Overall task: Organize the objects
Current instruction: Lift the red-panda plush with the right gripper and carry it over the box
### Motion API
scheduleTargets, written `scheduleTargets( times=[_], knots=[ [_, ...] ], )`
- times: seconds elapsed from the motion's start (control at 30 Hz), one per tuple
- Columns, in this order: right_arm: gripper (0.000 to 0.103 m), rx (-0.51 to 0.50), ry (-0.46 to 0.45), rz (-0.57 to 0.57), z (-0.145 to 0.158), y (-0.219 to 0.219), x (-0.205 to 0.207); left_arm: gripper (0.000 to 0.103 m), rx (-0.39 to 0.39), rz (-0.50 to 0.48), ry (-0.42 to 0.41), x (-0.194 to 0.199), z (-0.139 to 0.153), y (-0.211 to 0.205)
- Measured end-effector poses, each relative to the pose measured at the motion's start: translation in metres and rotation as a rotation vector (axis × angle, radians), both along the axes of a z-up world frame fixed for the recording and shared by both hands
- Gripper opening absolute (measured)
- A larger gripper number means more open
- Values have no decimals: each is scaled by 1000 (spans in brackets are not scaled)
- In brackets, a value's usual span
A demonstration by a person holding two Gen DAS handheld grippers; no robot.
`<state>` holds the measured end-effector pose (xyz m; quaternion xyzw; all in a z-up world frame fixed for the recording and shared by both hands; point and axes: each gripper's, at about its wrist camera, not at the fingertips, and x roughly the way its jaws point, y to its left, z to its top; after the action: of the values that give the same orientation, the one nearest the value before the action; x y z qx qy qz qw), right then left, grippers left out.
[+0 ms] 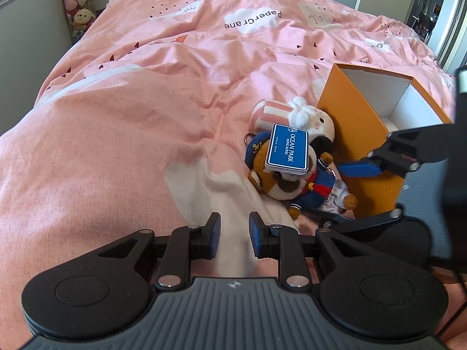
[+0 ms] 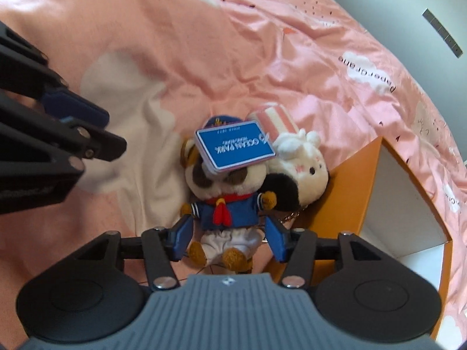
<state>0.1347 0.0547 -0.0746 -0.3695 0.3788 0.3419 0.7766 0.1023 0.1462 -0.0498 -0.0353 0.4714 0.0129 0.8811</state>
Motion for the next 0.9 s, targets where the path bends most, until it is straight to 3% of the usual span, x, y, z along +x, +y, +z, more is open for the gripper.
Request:
scheduleTargets(
  times=[0.27,0.4,0.67,0.9],
  knots=[
    [56,-57,54,-37,-18,18,16,28,-6,-6,6,0,-1,0],
    [42,-54,87,-60,-21,17,23,28,2,-9,13,1,-1,-3],
    [37,128,132,-75,15,-17,13,35,33,-79,-22,-2,20,-15],
    [37,305,143,-104,64,-58,10,35,121,-330,-50,7,49,-35]
  ],
)
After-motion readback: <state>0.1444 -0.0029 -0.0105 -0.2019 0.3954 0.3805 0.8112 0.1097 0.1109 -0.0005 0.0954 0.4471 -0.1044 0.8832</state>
